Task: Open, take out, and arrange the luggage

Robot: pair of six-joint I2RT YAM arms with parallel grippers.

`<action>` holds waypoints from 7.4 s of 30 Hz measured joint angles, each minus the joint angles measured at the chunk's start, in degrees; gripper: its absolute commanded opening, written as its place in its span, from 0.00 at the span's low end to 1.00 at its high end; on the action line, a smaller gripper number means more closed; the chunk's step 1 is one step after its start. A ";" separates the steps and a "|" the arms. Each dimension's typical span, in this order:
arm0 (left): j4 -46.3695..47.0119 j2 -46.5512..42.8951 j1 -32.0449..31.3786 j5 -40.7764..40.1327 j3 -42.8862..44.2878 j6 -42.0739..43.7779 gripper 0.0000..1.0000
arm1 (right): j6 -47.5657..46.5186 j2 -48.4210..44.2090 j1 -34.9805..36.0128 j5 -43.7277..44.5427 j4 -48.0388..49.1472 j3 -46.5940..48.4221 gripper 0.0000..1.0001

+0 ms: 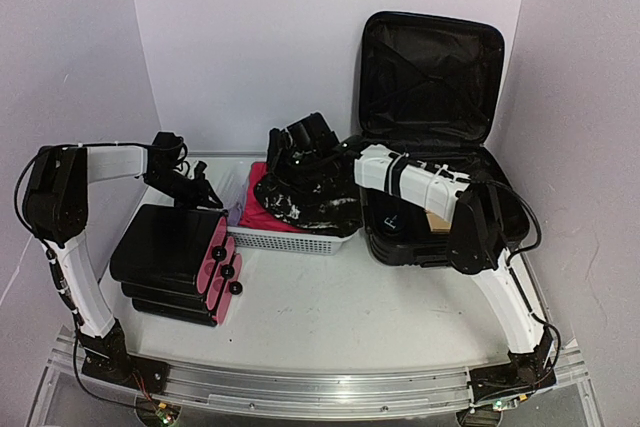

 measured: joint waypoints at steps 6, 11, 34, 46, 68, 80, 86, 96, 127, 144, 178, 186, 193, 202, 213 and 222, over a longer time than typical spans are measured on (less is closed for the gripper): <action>0.31 0.00 -0.09 0.15 -0.02 -0.13 0.26 | 2.51 1.07 1.05 1.36 2.43 0.00 0.00; 0.55 0.00 -0.20 0.57 -0.02 -0.76 0.25 | 4.72 1.60 2.60 2.75 3.76 -0.02 0.00; 0.70 0.00 -0.90 0.04 -0.02 -1.25 0.25 | 16.92 10.27 4.55 7.48 7.96 6.43 0.32; -0.11 -1.09 -1.36 -1.42 0.09 -0.66 0.40 | 3.02 8.87 3.98 -0.83 10.05 7.52 0.87; -8.76 3.85 -11.26 1.64 25.42 5.11 0.36 | -26.67 -15.30 -12.68 -33.11 -2.73 -15.74 0.64; -8.04 13.62 -10.93 -5.70 19.26 6.23 0.42 | -32.35 -10.60 -9.66 -23.67 -5.09 -25.75 0.64; -10.29 13.62 -10.99 -6.86 21.66 7.61 0.61 | -35.08 -10.21 -8.83 -18.69 -11.82 -22.08 0.76; -16.85 6.40 -8.83 -10.12 28.22 11.10 0.69 | -39.15 -28.41 -9.14 -14.08 -19.21 -31.06 0.96; -27.58 22.08 -1.16 -17.90 39.54 17.42 0.01 | -44.00 -66.90 -9.20 4.96 -23.30 -55.78 0.98; -34.01 33.83 14.99 -27.04 64.11 26.80 0.06 | -44.11 -65.07 -9.20 7.65 -24.79 -56.13 0.98; -28.06 -20.72 9.11 -12.76 10.49 16.33 0.88 | -43.39 -49.42 -9.20 -2.19 -24.35 -52.52 0.98; -30.69 -32.13 11.85 -16.87 -2.67 10.88 0.89 | -40.02 -42.97 -8.07 -14.45 -16.98 -52.52 0.98; -30.82 -35.01 11.80 -12.28 -9.79 8.04 0.73 | -37.90 -38.14 -1.88 -18.25 -12.37 -51.87 0.98; -18.97 -30.73 7.98 -1.46 -12.00 3.54 0.61 | -30.91 -33.48 3.17 -20.28 0.35 -51.89 0.98; -7.91 -25.70 1.75 3.23 -12.37 -1.09 0.66 | -28.41 -28.48 7.89 -22.43 11.45 -49.94 0.85; -7.39 -25.59 1.75 3.91 -12.76 -0.39 0.66 | -26.25 -23.54 7.80 -24.72 16.46 -44.74 0.57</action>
